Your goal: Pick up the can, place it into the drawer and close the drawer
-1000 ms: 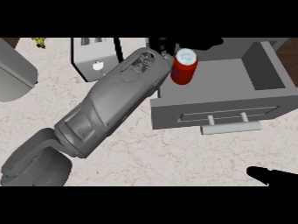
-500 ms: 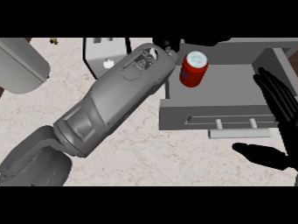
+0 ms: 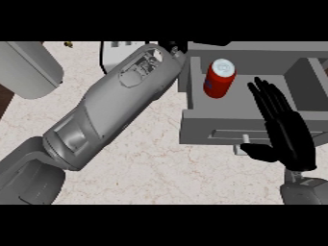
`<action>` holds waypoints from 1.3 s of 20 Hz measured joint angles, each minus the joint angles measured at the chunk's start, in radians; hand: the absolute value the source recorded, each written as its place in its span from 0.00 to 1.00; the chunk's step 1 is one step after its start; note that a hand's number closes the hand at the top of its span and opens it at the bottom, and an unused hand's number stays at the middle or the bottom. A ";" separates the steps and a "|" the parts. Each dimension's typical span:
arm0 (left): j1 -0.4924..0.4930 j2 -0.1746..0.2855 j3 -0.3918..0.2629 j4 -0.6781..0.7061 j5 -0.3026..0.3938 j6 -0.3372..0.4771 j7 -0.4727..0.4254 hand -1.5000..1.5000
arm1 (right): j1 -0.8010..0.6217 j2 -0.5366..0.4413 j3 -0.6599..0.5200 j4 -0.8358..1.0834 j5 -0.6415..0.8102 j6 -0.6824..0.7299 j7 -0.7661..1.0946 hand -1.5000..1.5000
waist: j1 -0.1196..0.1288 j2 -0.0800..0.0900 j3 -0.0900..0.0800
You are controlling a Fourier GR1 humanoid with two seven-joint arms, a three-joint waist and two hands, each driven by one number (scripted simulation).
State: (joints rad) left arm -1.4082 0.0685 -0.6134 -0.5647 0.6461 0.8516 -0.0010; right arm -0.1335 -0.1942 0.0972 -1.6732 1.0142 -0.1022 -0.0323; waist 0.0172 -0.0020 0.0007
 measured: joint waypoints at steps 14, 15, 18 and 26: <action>0.105 0.238 -0.021 -0.297 -0.060 -0.046 0.195 0.00 | -0.255 0.015 -0.103 0.449 0.126 -0.261 -0.073 0.00 | 0.033 -0.019 -0.023; 0.116 0.243 -0.022 -0.308 -0.063 -0.048 0.196 0.00 | -0.280 0.014 -0.109 0.484 0.140 -0.276 -0.071 0.00 | 0.033 -0.018 -0.024; 0.150 0.281 -0.019 -0.351 -0.066 -0.065 0.216 0.00 | -0.344 0.011 -0.133 0.581 0.169 -0.322 -0.067 0.00 | 0.040 -0.017 -0.024; 0.250 0.352 -0.024 -0.489 -0.084 -0.064 0.259 0.00 | -0.485 0.023 -0.200 0.815 0.199 -0.487 -0.081 0.00 | 0.050 -0.009 -0.019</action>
State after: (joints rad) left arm -1.1580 0.4205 -0.6376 -1.0535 0.5621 0.7879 0.2582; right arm -0.6190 -0.1711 -0.1026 -0.8580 1.2135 -0.5889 -0.1131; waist 0.0674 -0.0110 -0.0184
